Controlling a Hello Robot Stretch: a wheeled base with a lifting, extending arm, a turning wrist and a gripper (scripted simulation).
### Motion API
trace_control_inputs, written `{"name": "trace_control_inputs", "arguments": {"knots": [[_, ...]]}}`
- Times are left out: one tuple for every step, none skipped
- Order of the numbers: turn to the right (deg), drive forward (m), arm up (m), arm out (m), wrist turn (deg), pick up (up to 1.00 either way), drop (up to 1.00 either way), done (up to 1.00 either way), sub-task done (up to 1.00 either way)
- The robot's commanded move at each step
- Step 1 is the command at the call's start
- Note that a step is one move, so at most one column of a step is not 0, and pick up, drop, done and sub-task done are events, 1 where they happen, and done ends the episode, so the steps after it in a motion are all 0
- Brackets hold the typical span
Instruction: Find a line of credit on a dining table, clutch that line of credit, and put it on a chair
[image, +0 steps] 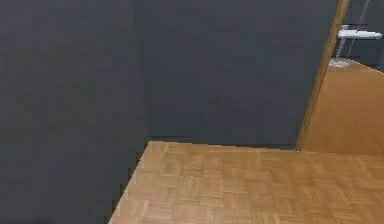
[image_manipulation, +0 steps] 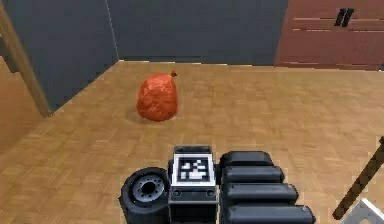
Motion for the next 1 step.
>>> {"name": "trace_control_inputs", "arguments": {"knots": [[45.0, 0.00, 0.00, 0.00, 0.0, 0.00, 0.00, 0.00, 0.00]]}}
